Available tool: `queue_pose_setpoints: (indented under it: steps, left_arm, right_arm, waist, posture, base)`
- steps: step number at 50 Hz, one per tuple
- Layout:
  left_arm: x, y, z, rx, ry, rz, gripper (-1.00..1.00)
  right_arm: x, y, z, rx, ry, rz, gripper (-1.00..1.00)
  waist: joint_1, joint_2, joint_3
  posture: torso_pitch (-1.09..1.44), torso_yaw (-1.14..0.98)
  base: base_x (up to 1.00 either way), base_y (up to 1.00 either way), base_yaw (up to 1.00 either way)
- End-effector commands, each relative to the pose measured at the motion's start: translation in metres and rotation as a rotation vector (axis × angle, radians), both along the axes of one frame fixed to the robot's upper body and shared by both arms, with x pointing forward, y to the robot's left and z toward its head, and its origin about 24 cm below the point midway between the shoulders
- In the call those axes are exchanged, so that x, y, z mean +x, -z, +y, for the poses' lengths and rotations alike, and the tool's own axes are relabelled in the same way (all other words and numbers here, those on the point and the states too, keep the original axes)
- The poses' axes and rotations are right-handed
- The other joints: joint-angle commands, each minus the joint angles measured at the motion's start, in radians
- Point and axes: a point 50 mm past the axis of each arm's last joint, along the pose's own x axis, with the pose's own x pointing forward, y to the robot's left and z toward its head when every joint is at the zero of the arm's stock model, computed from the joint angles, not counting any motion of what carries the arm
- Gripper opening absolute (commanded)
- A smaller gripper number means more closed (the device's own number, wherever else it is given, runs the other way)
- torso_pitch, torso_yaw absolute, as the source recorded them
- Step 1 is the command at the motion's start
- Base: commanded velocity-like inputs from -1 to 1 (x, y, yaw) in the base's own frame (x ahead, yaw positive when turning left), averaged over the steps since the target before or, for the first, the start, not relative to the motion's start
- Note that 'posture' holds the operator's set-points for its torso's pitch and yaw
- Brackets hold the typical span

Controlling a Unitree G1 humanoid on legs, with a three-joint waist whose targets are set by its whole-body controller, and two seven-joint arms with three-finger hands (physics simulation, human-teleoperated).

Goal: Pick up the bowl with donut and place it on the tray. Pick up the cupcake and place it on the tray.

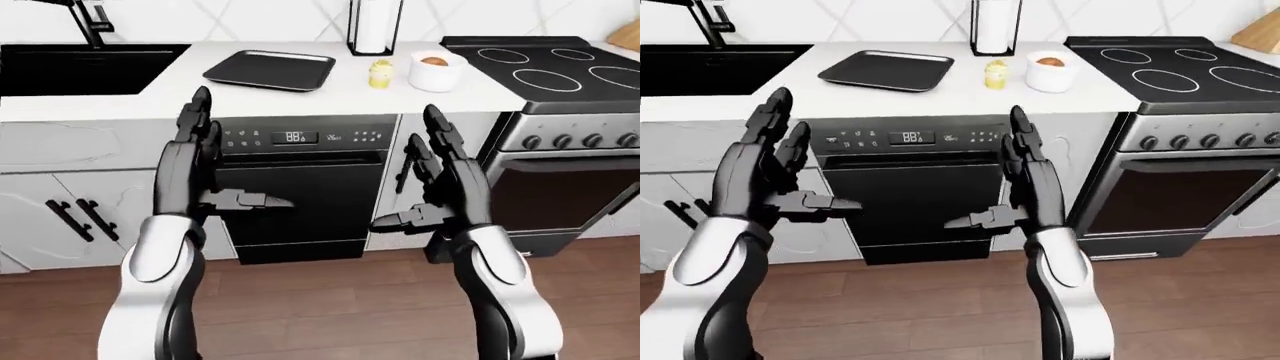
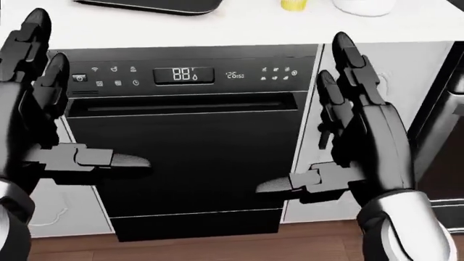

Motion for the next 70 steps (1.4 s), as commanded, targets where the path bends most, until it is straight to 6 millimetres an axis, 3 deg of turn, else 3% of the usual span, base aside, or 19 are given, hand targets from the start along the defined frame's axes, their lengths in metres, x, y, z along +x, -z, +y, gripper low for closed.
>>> queue_pose_setpoints:
  steps: [1, 7, 16, 18, 20, 21, 23, 27, 28, 35, 37, 42, 55, 60, 61, 63, 64, 65, 70]
  left_arm:
    - [-0.001, -0.006, -0.002, 0.008, 0.011, -0.034, 1.00]
    - [-0.002, -0.005, -0.003, 0.008, 0.014, -0.037, 1.00]
    - [-0.002, -0.005, -0.003, 0.007, 0.013, -0.038, 1.00]
    - [-0.004, -0.008, -0.002, 0.008, 0.013, -0.043, 1.00]
    - [-0.004, -0.009, -0.002, 0.008, 0.012, -0.045, 1.00]
    - [-0.004, -0.009, -0.002, 0.008, 0.012, -0.046, 1.00]
    - [-0.004, -0.010, -0.002, 0.008, 0.012, -0.047, 1.00]
    - [-0.005, -0.011, -0.002, 0.008, 0.013, -0.049, 1.00]
    - [-0.005, -0.013, -0.002, 0.009, 0.013, -0.050, 1.00]
    - [-0.005, -0.018, -0.001, 0.011, 0.013, -0.058, 1.00]
    - [-0.006, -0.018, -0.001, 0.012, 0.012, -0.060, 1.00]
    - [-0.007, -0.022, 0.000, 0.015, 0.010, -0.066, 1.00]
    - [-0.008, -0.027, 0.002, 0.020, 0.007, -0.075, 1.00]
    - [-0.007, -0.029, 0.002, 0.022, 0.007, -0.075, 1.00]
    - [-0.006, -0.028, 0.003, 0.023, 0.006, -0.075, 1.00]
    - [-0.006, -0.031, 0.003, 0.023, 0.008, -0.076, 1.00]
    - [-0.007, -0.033, 0.002, 0.026, 0.009, -0.077, 1.00]
    - [-0.007, -0.035, 0.001, 0.028, 0.011, -0.079, 1.00]
    - [-0.002, -0.041, 0.001, 0.043, 0.018, -0.080, 1.00]
  right_arm:
    - [-0.002, -0.008, -0.001, 0.004, 0.009, -0.044, 1.00]
    - [-0.004, -0.009, -0.002, 0.008, 0.005, -0.051, 1.00]
    - [-0.005, -0.010, -0.002, 0.009, 0.005, -0.055, 1.00]
    - [-0.006, -0.012, -0.002, 0.008, 0.005, -0.059, 1.00]
    - [-0.006, -0.013, -0.002, 0.010, 0.004, -0.063, 1.00]
    - [-0.006, -0.014, -0.002, 0.010, 0.003, -0.064, 1.00]
    - [-0.006, -0.014, -0.002, 0.012, 0.002, -0.065, 1.00]
    - [-0.005, -0.012, -0.002, 0.011, 0.000, -0.062, 1.00]
    - [-0.005, -0.012, -0.002, 0.012, -0.001, -0.061, 1.00]
    - [-0.006, -0.014, 0.000, 0.010, -0.003, -0.063, 1.00]
    - [-0.008, -0.015, 0.000, -0.004, -0.002, -0.070, 1.00]
    - [-0.010, -0.017, 0.001, 0.011, -0.020, -0.079, 1.00]
    - [-0.013, -0.026, -0.002, 0.054, -0.030, -0.102, 1.00]
    - [-0.015, -0.030, -0.003, 0.065, -0.021, -0.109, 1.00]
    - [-0.015, -0.032, -0.004, 0.064, -0.018, -0.113, 1.00]
    - [-0.015, -0.036, -0.007, 0.063, -0.006, -0.122, 1.00]
    - [-0.015, -0.038, -0.008, 0.053, 0.000, -0.127, 1.00]
    - [-0.016, -0.041, -0.009, 0.055, 0.001, -0.133, 1.00]
    - [-0.019, -0.052, -0.013, 0.055, 0.016, -0.163, 1.00]
  waist:
    - [-0.002, -0.021, -0.013]
    - [-0.019, 0.032, -0.003]
    - [-0.012, 0.047, -0.005]
    - [-0.010, 0.072, -0.014]
    - [-0.001, 0.063, -0.001]
    - [-0.005, 0.082, -0.004]
    - [-0.001, 0.089, -0.026]
    - [0.005, 0.040, -0.011]
    - [-0.007, -0.014, -0.030]
    - [-0.033, 0.059, 0.012]
    - [-0.033, 0.023, -0.006]
    - [-0.035, 0.010, -0.005]
    - [-0.029, 0.037, -0.023]
    - [-0.016, 0.049, -0.014]
    - [-0.015, 0.026, -0.001]
    - [-0.022, 0.058, 0.008]
    - [-0.028, 0.084, -0.004]
    - [-0.010, 0.070, -0.004]
    - [-0.019, 0.079, 0.016]
  posture:
    - [0.00, 0.00]
    - [0.00, 0.00]
    - [0.00, 0.00]
    - [0.00, 0.00]
    - [0.00, 0.00]
    - [0.00, 0.00]
    - [0.00, 0.00]
    - [0.00, 0.00]
    - [0.00, 0.00]
    - [0.00, 0.00]
    - [0.00, 0.00]
    - [0.00, 0.00]
    - [0.00, 0.00]
    - [0.00, 0.00]
    - [0.00, 0.00]
    - [0.00, 0.00]
    - [0.00, 0.00]
    - [0.00, 0.00]
    - [0.00, 0.00]
  base:
    - [0.22, -0.70, 0.00]
    - [0.23, -0.68, 0.00]
    - [0.22, -0.53, 0.00]
    - [0.23, -0.50, 0.00]
    - [0.22, -0.51, 0.00]
    - [0.23, -0.50, 0.00]
    - [0.23, -0.52, 0.00]
    - [0.23, -0.59, 0.00]
    - [0.23, -0.76, 0.00]
    - [0.20, -0.63, 0.00]
    - [0.00, 0.00, 0.00]
    - [0.00, 0.00, 0.00]
    - [0.00, 0.00, 0.02]
    - [0.00, 0.00, 0.64]
    - [0.00, 0.00, 0.66]
    - [0.00, 0.00, 0.44]
    - [0.00, 0.09, 0.00]
    - [0.00, 0.00, 0.00]
    - [0.00, 0.00, 0.00]
